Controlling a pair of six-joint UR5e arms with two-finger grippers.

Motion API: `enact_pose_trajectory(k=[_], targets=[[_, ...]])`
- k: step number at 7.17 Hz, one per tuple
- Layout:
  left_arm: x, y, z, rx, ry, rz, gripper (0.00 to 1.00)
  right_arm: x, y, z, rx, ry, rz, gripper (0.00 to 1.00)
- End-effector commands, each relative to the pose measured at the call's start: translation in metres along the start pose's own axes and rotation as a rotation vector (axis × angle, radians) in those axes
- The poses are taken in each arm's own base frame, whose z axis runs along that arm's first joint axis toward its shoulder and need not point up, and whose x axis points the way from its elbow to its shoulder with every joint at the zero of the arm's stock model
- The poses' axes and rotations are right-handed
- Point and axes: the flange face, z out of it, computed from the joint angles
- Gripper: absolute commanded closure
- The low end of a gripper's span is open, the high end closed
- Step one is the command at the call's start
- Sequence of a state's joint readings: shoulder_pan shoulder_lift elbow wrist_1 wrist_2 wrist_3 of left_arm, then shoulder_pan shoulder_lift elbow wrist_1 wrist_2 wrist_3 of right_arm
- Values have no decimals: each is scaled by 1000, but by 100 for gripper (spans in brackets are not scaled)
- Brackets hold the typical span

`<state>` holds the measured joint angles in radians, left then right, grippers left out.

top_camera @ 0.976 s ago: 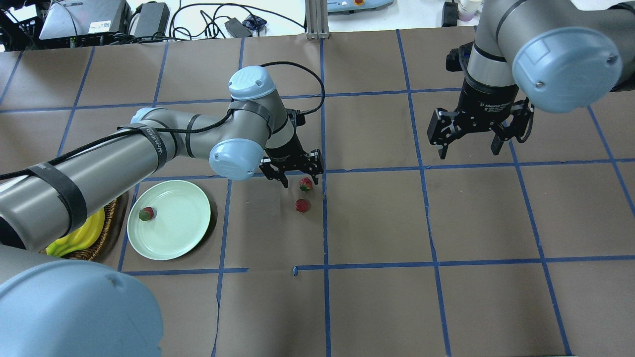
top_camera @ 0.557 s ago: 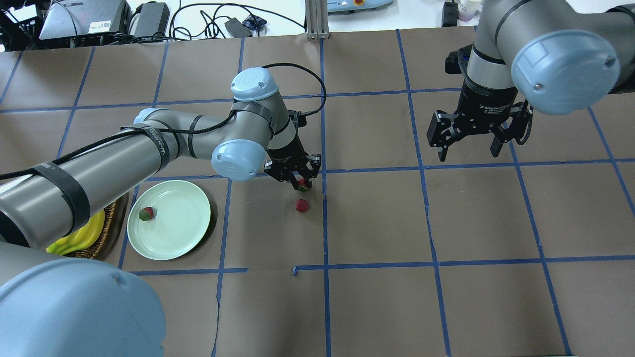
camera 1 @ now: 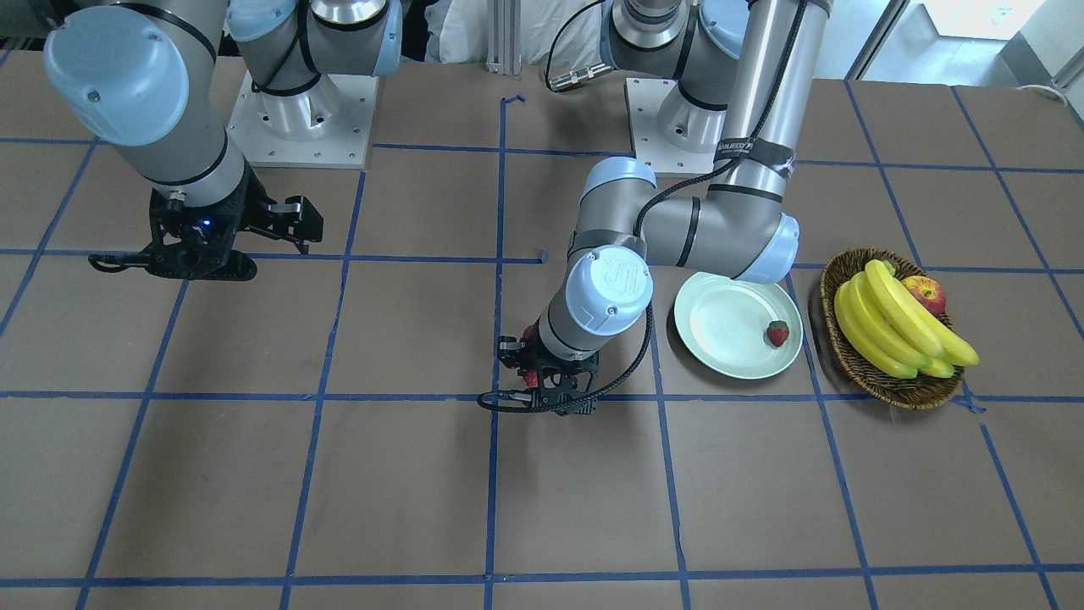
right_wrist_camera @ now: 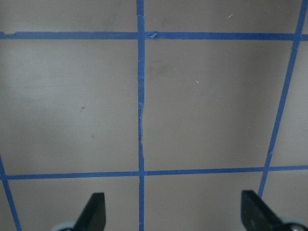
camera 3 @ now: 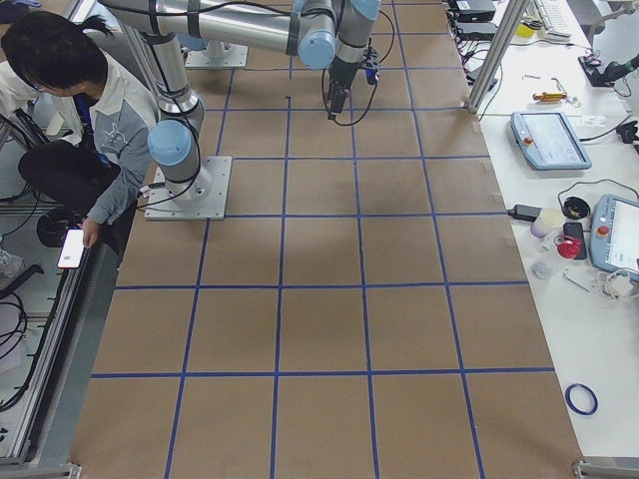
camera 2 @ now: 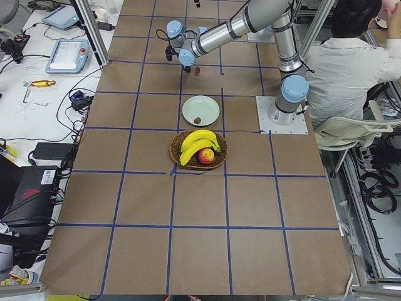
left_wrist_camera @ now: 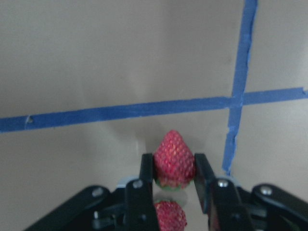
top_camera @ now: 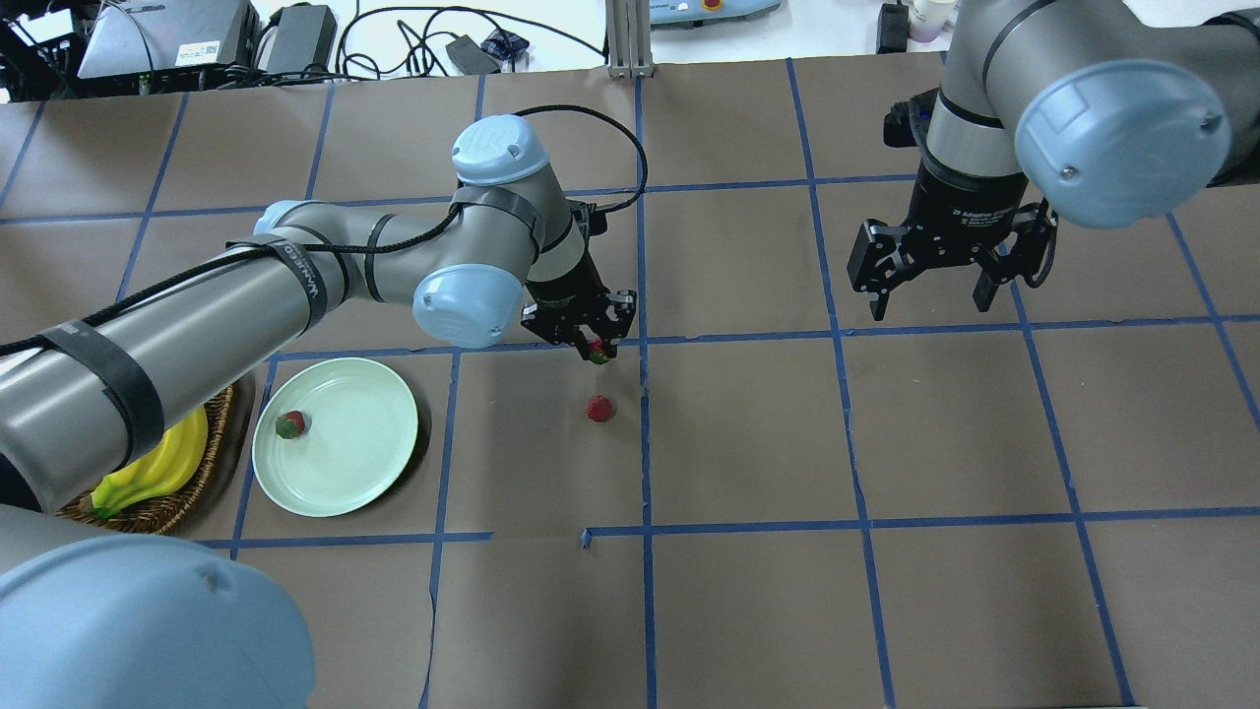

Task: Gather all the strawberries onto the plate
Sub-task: 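Lower the left gripper and grasp the strawberry farther from the robot, then carry the strawberry to the green plate and release it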

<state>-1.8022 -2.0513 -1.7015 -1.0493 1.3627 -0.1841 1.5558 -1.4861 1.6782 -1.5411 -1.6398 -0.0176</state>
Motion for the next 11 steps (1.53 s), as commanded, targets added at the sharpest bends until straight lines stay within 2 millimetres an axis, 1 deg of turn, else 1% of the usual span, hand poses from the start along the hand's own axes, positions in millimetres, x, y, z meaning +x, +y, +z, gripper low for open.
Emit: enact_pose_trajectory(k=[1,2,3,4,5,6,7,8,9,10,11], targets=[[-16,-15,-48,36,-53,18,100,1,-2,2,-2,-2,-1,0],[-57,-16,-63,-9,-99,68,100,1,-2,1,-1,-2,-1,0],[-99,-10,-73,-77,-158,123,100,1,-3,1,8,-2,0,0],[-132,-3,-76,-138,-212,215,100,2,-3,0,11,-2,2,0],[-170,2,-66,-201,-242,284,100,1,-4,0,13,-4,3,0],[-202,9,-59,-257,-281,336,100,1,-4,0,15,-4,2,0],[-220,13,-56,-290,-291,364,100,1,-4,1,13,-4,2,0],[-228,23,-42,-343,-314,372,100,1,-4,1,13,-4,2,0],[-233,30,-35,-386,-347,410,100,1,-9,4,12,-5,5,0],[-233,32,-33,-402,-344,417,100,1,-12,7,8,-4,14,0],[-231,33,-33,-398,-332,407,9,1,-12,7,16,-5,5,0]])
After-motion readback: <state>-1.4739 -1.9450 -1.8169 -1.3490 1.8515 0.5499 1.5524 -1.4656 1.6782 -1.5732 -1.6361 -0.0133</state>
